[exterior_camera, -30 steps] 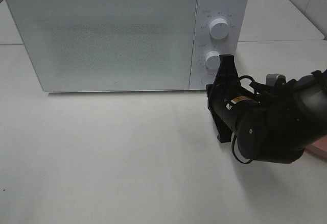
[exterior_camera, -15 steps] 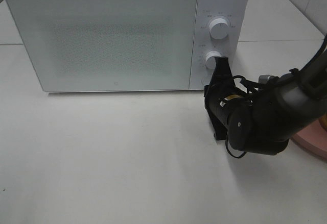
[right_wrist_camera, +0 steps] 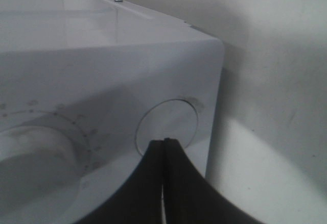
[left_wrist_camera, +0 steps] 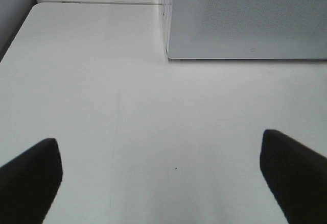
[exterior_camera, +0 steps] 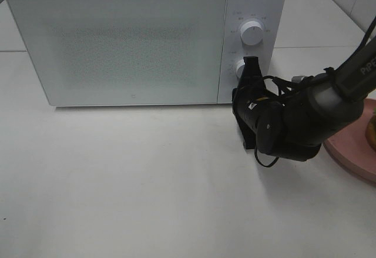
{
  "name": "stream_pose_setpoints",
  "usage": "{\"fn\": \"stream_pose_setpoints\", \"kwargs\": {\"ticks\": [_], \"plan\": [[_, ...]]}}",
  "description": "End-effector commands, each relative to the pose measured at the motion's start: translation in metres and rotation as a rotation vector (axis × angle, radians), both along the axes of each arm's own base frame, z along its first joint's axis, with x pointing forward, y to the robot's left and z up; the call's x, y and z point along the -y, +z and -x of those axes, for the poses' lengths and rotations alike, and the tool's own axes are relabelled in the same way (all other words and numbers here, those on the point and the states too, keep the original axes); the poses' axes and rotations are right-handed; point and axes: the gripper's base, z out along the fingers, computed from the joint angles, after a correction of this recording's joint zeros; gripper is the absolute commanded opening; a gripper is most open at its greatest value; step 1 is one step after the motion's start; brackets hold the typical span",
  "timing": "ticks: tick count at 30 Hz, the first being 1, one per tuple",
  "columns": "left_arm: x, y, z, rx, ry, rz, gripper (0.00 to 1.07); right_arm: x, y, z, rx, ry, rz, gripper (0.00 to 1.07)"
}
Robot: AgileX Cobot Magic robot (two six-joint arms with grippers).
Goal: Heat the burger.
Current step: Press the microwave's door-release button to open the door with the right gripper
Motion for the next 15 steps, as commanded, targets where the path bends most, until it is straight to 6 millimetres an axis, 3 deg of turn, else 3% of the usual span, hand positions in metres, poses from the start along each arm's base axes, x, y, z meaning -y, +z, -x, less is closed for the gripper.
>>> {"fn": "stream_pose_setpoints", "kwargs": {"ticks": [1,15], "plan": [[0.0,0.0,0.003,0.028,-0.001,0.004,1.01,-0.001,-0.003,-0.002,-0.007,0.005,0.012,0.0],[0.0,-0.001,0.003,0.027,-0.001,0.004,1.01,0.002,-0.007,-0.013,-0.001,-0.015,0.027,0.0]]}}
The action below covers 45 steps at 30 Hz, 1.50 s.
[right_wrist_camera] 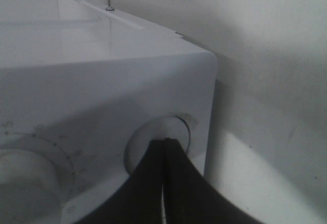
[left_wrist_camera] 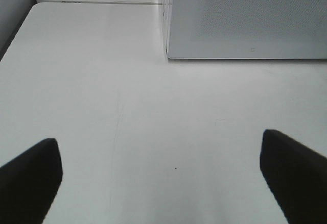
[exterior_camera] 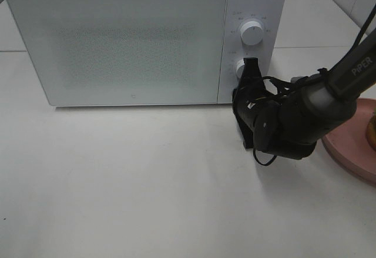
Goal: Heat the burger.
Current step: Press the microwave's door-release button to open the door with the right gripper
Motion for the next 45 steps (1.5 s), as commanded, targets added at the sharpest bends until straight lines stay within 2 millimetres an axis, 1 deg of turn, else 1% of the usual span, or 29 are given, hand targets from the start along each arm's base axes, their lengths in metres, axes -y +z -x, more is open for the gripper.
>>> {"fn": "stream_pose_setpoints", "kwargs": {"ticks": [1,8,12,19,26,29,31,37,38,39,45], "plan": [[0.0,-0.001,0.003,0.027,0.0,0.003,1.01,0.001,0.001,-0.005,0.012,0.005,0.023,0.0],[0.0,-0.001,0.003,0.027,0.0,0.003,1.01,0.002,0.003,-0.006,0.036,0.0,0.037,0.0],[0.0,-0.001,0.003,0.027,0.0,0.003,1.01,0.007,0.004,-0.009,0.055,-0.027,0.037,0.0],[0.0,-0.001,0.003,0.027,0.0,0.003,1.01,0.007,0.005,-0.01,0.06,-0.026,0.038,0.0],[0.0,-0.001,0.003,0.027,0.0,0.003,1.01,0.0,0.016,-0.022,0.115,-0.014,0.051,0.0],[0.0,-0.001,0.003,0.027,0.0,0.003,1.01,0.0,0.018,-0.023,0.124,-0.015,0.051,0.0],[0.0,-0.001,0.003,0.027,0.0,0.003,1.01,0.003,0.025,-0.027,0.197,-0.041,0.062,0.0],[0.0,-0.001,0.003,0.027,0.0,0.003,1.01,0.01,0.028,-0.032,0.224,-0.069,0.066,0.0],[0.0,-0.001,0.003,0.027,0.0,0.003,1.01,0.012,0.031,-0.036,0.236,-0.071,0.069,0.0],[0.0,-0.001,0.003,0.027,0.0,0.003,1.01,0.01,0.035,-0.04,0.255,-0.069,0.069,0.0],[0.0,-0.001,0.003,0.027,0.0,0.003,1.01,0.009,0.04,-0.047,0.273,-0.057,0.066,0.0]]}}
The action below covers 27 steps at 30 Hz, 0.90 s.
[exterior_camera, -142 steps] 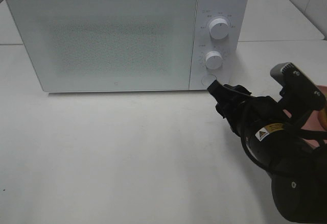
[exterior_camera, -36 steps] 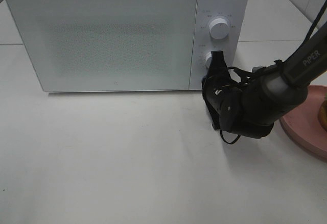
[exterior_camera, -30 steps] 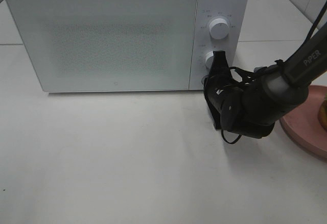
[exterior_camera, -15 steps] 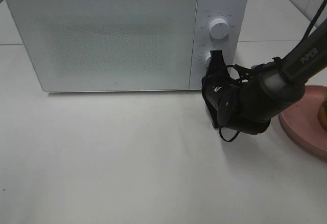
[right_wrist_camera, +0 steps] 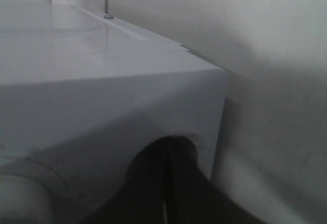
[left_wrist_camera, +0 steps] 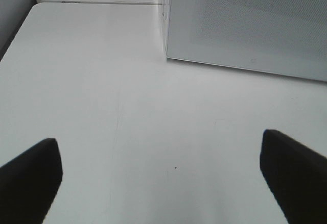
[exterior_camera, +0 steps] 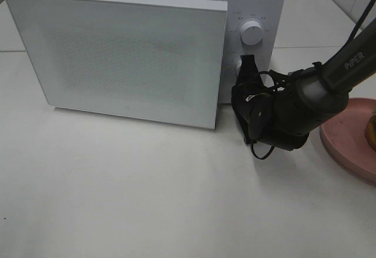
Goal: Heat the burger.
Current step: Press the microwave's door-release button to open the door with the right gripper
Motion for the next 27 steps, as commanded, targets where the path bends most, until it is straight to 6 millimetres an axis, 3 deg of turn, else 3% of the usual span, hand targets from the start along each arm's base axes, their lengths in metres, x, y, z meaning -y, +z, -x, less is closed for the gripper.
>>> {"fn": "stream_pose_setpoints", "kwargs": {"ticks": [1,18,27], "plan": [[0.0,-0.001,0.003,0.027,0.0,0.003,1.01,0.009,0.037,-0.029,0.276,-0.037,0.027,0.0],[0.0,-0.001,0.003,0.027,0.0,0.003,1.01,-0.002,0.027,-0.022,0.177,0.028,0.023,0.0],[0.0,-0.001,0.003,0.027,0.0,0.003,1.01,0.0,0.023,0.004,0.115,0.047,0.039,0.0]]}}
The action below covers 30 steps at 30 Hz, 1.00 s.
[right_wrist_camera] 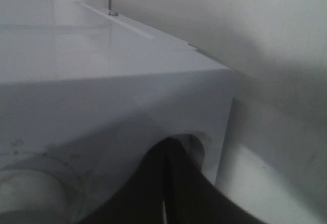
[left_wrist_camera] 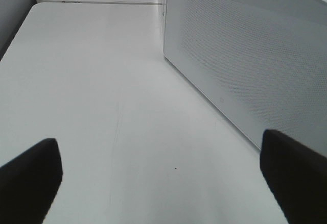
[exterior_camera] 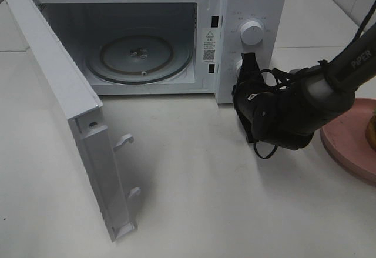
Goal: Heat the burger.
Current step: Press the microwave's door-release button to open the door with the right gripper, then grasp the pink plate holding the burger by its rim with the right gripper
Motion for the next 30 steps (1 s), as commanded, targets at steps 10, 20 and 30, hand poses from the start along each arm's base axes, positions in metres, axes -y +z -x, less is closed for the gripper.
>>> {"fn": "stream_pose_setpoints", "kwargs": {"ticks": [10,20,30], "plan": [[0.0,-0.001,0.003,0.027,0.0,0.003,1.01,0.01,0.027,0.025,0.079,0.033,0.038,0.0],[0.0,-0.001,0.003,0.027,0.0,0.003,1.01,0.026,0.041,0.057,0.014,0.075,0.059,0.0],[0.0,-0.001,0.003,0.027,0.0,0.003,1.01,0.031,0.051,0.092,-0.138,0.301,0.183,0.0]]}}
